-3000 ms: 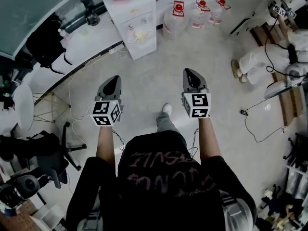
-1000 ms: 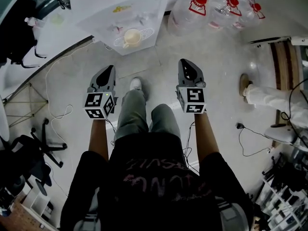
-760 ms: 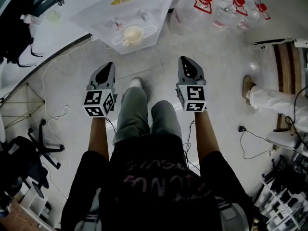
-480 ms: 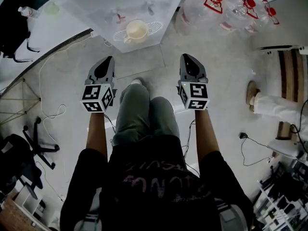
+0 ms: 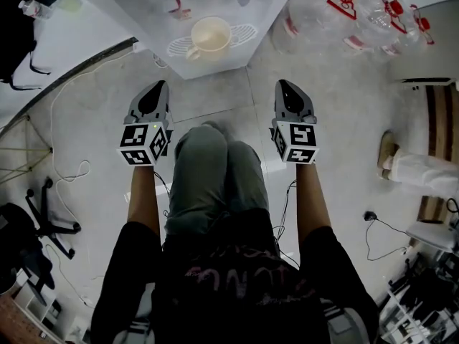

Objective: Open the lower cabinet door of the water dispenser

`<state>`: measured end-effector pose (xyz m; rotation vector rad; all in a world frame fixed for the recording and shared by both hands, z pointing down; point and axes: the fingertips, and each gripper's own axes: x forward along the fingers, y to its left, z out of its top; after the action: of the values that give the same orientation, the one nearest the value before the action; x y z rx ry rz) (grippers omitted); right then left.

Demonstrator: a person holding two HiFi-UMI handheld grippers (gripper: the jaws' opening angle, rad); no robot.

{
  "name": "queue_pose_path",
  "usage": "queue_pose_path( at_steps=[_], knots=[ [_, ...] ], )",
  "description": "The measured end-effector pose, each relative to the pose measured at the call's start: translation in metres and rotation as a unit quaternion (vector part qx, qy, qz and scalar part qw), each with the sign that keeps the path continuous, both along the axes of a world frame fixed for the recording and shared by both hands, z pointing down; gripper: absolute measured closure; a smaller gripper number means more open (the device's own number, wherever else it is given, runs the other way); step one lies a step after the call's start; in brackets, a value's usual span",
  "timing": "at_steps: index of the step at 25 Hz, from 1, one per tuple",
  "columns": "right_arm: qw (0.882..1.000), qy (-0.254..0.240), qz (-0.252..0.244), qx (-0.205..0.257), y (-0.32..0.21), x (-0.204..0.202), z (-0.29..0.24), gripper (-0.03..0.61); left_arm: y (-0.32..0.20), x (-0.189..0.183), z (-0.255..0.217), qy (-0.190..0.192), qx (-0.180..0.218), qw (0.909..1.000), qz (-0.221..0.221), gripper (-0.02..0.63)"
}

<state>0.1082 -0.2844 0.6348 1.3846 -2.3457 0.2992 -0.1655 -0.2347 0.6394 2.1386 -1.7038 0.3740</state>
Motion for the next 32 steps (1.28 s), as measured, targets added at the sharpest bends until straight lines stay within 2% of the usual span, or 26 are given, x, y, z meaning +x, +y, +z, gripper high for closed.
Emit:
queue_pose_path(
  at_steps=[10, 18, 26, 30, 32],
  knots=[
    [1.000, -0.007, 0.008, -0.003, -0.031, -0.001, 0.088, 0.563, -0.021, -0.024, 0.083, -0.015, 0.006, 0.9998, -0.010, 0.601],
    [1.000, -0.010, -0.001, 0.012, -0.048, -0.007, 0.130, 0.563, -0.032, -0.023, 0.119, -0.024, 0.019, 0.9995, -0.003, 0.601],
    [1.000, -0.009, -0.015, 0.016, -0.060, -0.014, 0.165, 0.560, -0.031, -0.021, 0.156, -0.028, 0.013, 0.9995, 0.008, 0.601],
    [0.999, -0.020, -0.027, 0.024, -0.077, -0.018, 0.177, 0.530, -0.030, -0.025, 0.173, -0.027, 0.006, 0.9996, 0.007, 0.601],
    [0.999, -0.022, -0.040, 0.025, -0.084, -0.021, 0.181, 0.492, -0.028, -0.026, 0.181, -0.031, 0.001, 0.9994, 0.010, 0.601]
  ],
)
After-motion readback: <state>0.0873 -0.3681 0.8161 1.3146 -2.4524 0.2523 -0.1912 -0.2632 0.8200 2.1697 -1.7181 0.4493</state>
